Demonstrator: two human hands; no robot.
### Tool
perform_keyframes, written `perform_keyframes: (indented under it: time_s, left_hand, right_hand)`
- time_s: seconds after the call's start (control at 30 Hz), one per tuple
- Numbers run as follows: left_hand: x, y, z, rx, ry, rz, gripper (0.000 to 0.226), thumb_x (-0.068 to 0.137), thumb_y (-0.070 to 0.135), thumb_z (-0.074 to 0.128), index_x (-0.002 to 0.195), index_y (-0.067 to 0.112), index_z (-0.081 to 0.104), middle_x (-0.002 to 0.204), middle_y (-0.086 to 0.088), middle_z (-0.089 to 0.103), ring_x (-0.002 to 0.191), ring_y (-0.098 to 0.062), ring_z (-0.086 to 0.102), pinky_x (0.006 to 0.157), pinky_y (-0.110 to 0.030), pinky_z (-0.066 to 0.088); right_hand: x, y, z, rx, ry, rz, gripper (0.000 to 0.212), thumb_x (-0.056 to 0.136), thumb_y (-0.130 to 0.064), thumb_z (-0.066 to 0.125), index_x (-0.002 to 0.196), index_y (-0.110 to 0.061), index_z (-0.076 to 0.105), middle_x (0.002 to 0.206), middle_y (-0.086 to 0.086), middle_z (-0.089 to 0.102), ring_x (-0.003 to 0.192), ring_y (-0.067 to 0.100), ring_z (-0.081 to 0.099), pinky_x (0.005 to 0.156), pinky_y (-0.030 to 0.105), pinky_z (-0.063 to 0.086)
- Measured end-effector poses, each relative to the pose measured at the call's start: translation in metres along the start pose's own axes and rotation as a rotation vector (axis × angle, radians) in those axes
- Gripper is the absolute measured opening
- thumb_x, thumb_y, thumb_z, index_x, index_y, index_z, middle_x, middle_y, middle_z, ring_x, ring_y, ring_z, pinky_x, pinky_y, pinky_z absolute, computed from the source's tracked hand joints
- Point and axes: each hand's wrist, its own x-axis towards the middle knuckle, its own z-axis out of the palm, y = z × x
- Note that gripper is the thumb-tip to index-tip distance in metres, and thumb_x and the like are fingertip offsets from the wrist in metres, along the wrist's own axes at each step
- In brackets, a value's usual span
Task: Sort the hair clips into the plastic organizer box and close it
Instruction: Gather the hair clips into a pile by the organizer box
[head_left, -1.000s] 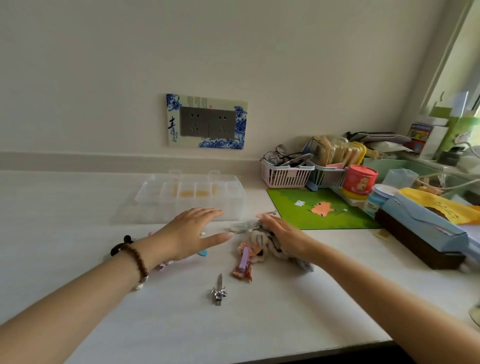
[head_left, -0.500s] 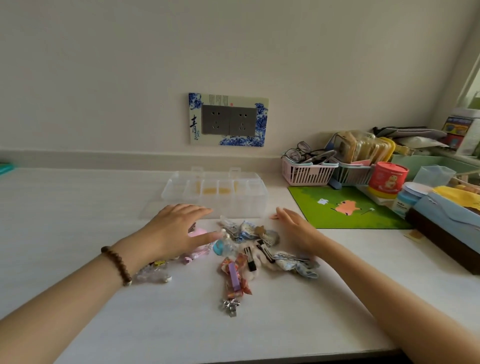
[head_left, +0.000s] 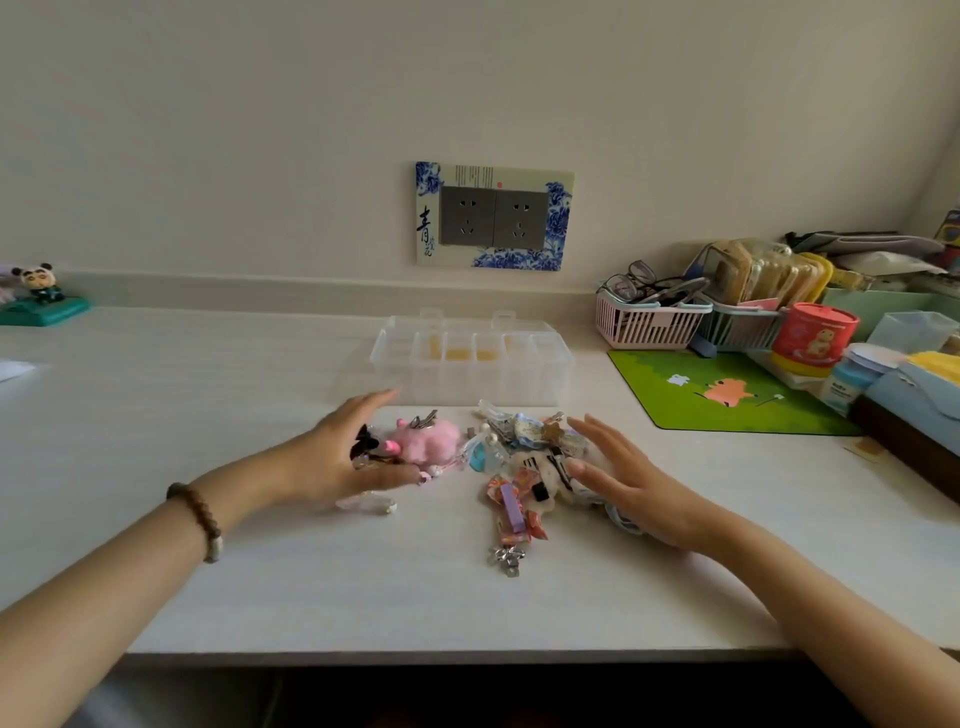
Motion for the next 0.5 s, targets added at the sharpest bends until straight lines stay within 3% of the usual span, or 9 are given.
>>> perform_keyframes:
  time_s: [0.1, 0.2, 0.33, 0.43, 0.5]
  left_hand:
    - [-0.003, 0.006, 0.023, 0.128, -0.011, 0.086, 0.130, 0.041, 0.089, 0.051, 0.145, 0.025, 0.007, 0.154, 0.006, 0.010, 0.136, -0.003, 0.013, 0.107, -0.016, 0.011]
    - [-0.001, 0.024, 0.037, 0.175, -0.049, 0.072, 0.132, 0.046, 0.085, 0.053, 0.145, 0.022, -0.007, 0.155, 0.009, -0.004, 0.140, -0.006, -0.001, 0.112, -0.024, 0.006]
    - [0.001, 0.031, 0.042, 0.147, -0.040, 0.033, 0.135, 0.043, 0.091, 0.047, 0.141, 0.028, -0.021, 0.154, 0.011, -0.016, 0.141, -0.012, -0.012, 0.117, -0.039, 0.005]
    - [-0.006, 0.035, 0.037, 0.213, 0.008, 0.071, 0.128, 0.041, 0.094, 0.040, 0.138, 0.039, -0.023, 0.152, 0.014, -0.024, 0.139, -0.016, -0.023, 0.116, -0.045, -0.003]
    - [-0.011, 0.046, 0.038, 0.270, 0.011, 0.119, 0.124, 0.042, 0.093, 0.040, 0.138, 0.042, -0.020, 0.151, 0.015, -0.026, 0.137, -0.016, -0.029, 0.114, -0.047, -0.008]
  right_hand:
    - [0.009, -0.014, 0.020, -0.098, 0.011, -0.020, 0.068, 0.083, -0.065, 0.026, 0.145, -0.037, 0.016, 0.157, -0.005, 0.010, 0.145, 0.010, 0.004, 0.119, 0.033, 0.006]
    - [0.016, -0.035, 0.042, -0.096, 0.036, -0.022, 0.059, 0.094, -0.051, 0.024, 0.147, -0.027, 0.014, 0.158, -0.002, 0.007, 0.146, 0.013, -0.002, 0.119, 0.033, 0.002]
    - [0.023, -0.041, 0.054, -0.210, 0.008, -0.015, 0.096, 0.071, -0.082, 0.001, 0.148, -0.027, 0.015, 0.159, 0.002, 0.002, 0.146, 0.020, -0.006, 0.118, 0.043, 0.003]
    - [0.031, -0.043, 0.032, -0.089, 0.127, -0.021, 0.060, 0.091, -0.060, 0.017, 0.142, -0.031, 0.029, 0.157, 0.001, 0.013, 0.145, 0.019, 0.004, 0.118, 0.044, 0.006]
    - [0.038, -0.045, 0.014, 0.032, 0.151, -0.057, 0.049, 0.097, -0.046, 0.018, 0.138, -0.029, 0.039, 0.153, 0.000, 0.025, 0.142, 0.018, 0.015, 0.114, 0.037, 0.012]
